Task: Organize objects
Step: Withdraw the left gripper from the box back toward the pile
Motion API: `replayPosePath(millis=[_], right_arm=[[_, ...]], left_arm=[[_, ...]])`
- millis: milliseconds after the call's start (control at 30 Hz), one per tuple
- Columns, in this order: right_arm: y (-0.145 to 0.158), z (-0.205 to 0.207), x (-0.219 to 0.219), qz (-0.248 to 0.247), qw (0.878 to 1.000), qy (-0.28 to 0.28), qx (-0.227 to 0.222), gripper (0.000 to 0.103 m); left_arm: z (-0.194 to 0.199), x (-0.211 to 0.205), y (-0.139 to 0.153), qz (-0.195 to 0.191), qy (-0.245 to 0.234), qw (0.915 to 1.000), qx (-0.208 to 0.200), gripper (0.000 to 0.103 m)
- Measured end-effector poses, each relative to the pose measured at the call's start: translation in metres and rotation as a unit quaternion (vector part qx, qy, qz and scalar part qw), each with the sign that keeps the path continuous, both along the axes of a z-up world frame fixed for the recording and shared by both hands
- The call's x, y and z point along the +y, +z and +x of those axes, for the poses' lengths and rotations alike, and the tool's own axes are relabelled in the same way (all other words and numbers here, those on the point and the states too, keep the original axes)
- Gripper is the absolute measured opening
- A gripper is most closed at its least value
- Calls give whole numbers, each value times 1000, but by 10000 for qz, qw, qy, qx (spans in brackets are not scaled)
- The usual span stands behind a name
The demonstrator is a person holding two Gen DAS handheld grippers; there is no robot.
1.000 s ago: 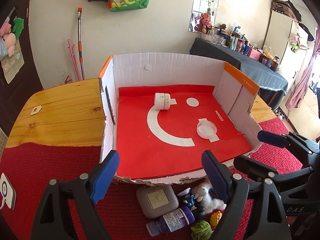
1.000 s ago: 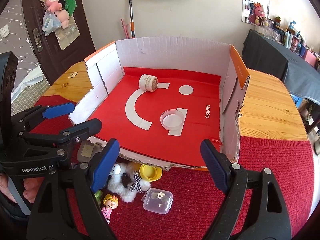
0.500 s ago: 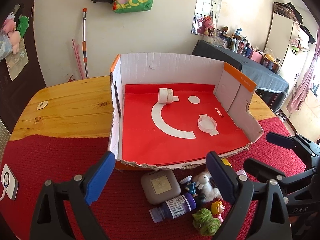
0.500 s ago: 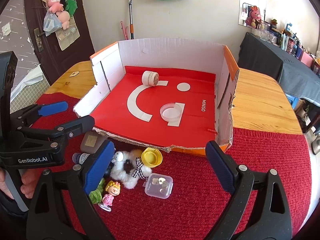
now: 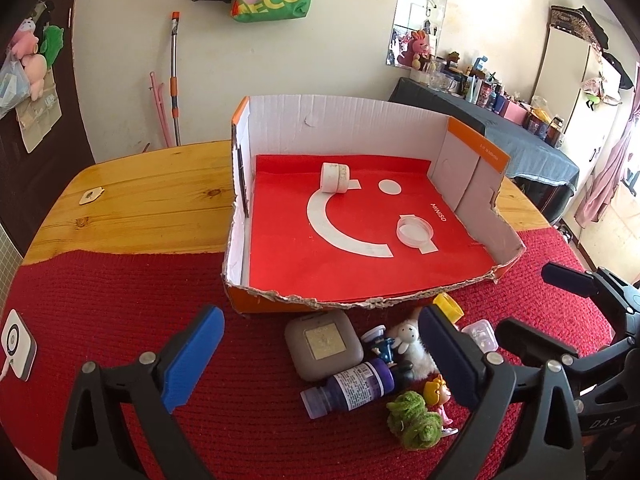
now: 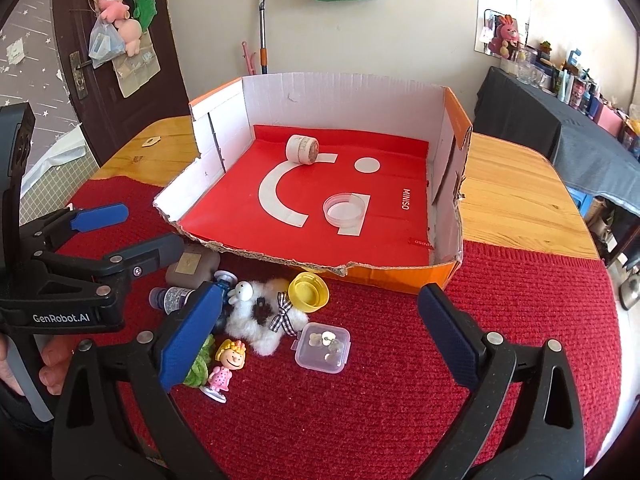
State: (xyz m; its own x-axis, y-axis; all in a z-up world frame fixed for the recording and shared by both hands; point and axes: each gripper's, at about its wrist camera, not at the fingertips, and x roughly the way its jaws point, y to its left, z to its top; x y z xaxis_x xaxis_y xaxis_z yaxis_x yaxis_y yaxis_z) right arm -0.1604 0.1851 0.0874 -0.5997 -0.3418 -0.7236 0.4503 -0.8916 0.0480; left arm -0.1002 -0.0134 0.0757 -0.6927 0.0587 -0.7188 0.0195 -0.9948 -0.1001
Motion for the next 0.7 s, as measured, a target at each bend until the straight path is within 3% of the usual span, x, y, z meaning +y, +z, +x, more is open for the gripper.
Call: replayPosePath(millis=[700], right_arm=[[-9, 22, 7, 33, 10000, -6, -27, 103]], left_arm=[[18, 3, -16, 50, 100, 9998, -183, 101]])
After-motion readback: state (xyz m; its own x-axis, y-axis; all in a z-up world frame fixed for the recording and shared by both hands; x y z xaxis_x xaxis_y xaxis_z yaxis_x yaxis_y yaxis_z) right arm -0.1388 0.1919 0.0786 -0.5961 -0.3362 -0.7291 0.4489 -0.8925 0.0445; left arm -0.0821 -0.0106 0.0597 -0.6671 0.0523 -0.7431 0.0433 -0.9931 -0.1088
